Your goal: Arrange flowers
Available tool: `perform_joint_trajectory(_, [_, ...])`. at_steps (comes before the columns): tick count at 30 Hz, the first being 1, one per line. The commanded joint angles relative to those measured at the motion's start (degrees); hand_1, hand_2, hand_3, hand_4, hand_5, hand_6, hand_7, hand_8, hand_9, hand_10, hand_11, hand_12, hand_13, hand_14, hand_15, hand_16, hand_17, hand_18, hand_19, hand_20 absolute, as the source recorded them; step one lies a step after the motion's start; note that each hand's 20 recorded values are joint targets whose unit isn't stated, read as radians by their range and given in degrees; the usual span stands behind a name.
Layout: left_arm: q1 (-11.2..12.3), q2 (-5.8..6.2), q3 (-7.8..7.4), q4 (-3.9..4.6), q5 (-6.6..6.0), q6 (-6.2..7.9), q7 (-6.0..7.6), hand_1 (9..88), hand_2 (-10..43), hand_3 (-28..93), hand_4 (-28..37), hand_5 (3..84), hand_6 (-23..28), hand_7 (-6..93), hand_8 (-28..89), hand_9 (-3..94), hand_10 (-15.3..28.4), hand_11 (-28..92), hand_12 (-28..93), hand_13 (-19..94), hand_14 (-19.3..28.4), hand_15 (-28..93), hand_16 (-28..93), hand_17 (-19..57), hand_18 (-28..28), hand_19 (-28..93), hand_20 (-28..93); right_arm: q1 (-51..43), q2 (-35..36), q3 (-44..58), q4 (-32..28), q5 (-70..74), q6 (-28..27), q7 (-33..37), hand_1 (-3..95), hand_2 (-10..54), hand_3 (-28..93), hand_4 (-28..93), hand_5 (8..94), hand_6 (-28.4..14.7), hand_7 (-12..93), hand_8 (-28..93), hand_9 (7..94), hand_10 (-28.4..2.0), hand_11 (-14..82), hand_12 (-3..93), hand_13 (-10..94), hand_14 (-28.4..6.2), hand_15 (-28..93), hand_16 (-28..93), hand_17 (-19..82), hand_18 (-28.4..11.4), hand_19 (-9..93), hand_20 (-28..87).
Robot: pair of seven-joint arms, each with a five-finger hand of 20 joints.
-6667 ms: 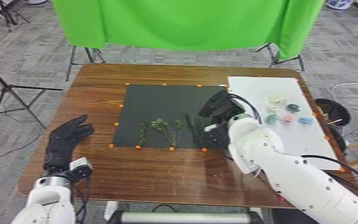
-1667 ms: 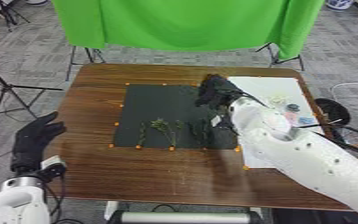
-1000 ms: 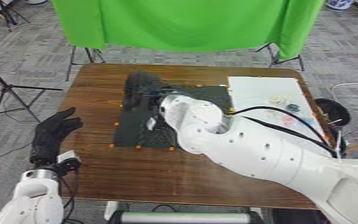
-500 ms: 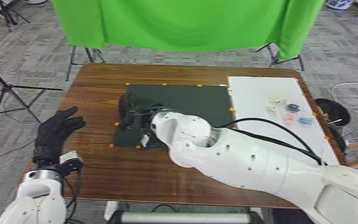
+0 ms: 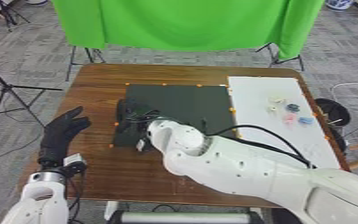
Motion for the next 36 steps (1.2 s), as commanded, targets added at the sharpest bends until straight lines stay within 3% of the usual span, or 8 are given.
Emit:
perform_joint_trajectory(1, [0.17,-0.85,0.24,0.11,0.28,0.25,0.86,21.8,-8.5,69,-28.3,47.8,2.0,13.4,-8,51.1,13.8,22,12,41,17.4,22,0,9.9,12.8,8,18,-0.27,-1.08,-0.55,2.30,-2.42,2.61,1.07,64.8,-9.5,61,-15,80.1,0.7,23,6,90.6,-9.3,5.7,32.4,94,-1.6,57,32,68,-9.2,93,47])
perform_joint_trajectory(13, [0.72,-1.17,-0.29,0.32,0.91,-2.18,1.10,23.3,-9.5,69,-28.3,47.1,2.2,13.6,-8,50.6,13.4,22,13,41,17.3,24,1,9.1,13.0,8,19,-0.59,-0.24,0.10,2.79,-3.15,-0.90,2.35,62.8,-9.5,62,-15,77.3,1.1,21,5,86.5,-10.7,3.6,28.8,94,-1.5,56,32,68,-9.2,93,46])
perform_joint_trajectory(19, [0.69,-1.13,-0.42,0.35,1.04,-2.50,0.75,23.3,-9.5,68,-28.3,46.6,2.0,13.8,-8,50.0,13.1,21,13,40,17.5,24,1,8.4,13.7,9,20,-0.93,0.17,0.52,1.69,-2.71,-2.59,2.79,60.1,-9.5,62,-14,75.1,1.1,21,6,84.5,-10.9,3.8,29.2,93,-1.8,55,33,67,-9.6,93,45])
perform_joint_trajectory(25, [0.75,-1.00,-0.52,0.45,1.18,-2.93,0.46,23.4,-9.5,68,-28.3,46.0,1.5,14.0,-8,49.5,13.0,21,13,40,17.5,24,2,8.0,14.0,9,20,-0.18,0.87,0.65,0.04,-1.77,-5.18,2.93,52.2,-9.5,68,-15,65.2,2.7,20,1,75.3,-11.9,11.6,23.1,91,-2.1,56,32,66,-10.2,93,47])
perform_joint_trajectory(28, [0.75,-0.98,-0.49,0.42,1.16,-2.95,0.33,23.3,-9.5,68,-28.3,45.9,1.5,14.1,-8,49.4,13.0,21,13,40,17.5,24,2,8.0,14.1,9,20,0.19,1.18,1.05,-0.60,-1.95,-7.08,3.13,49.1,-9.5,71,-15,62.8,3.7,21,-9,71.6,-12.5,15.7,17.8,90,-2.2,57,32,65,-10.2,93,48])
perform_joint_trajectory(36, [0.75,-0.76,-0.41,0.47,1.28,-3.30,0.14,23.5,-9.5,68,-28.3,45.7,1.1,14.1,-8,49.2,13.0,21,13,40,17.5,26,2,7.9,14.2,9,20,1.72,1.97,2.09,-1.17,-1.65,-11.70,3.96,45.0,-9.5,72,-15,57.3,4.6,18,-11,64.2,-12.6,14.4,17.2,88,-2.6,57,31,63,-10.9,93,48])
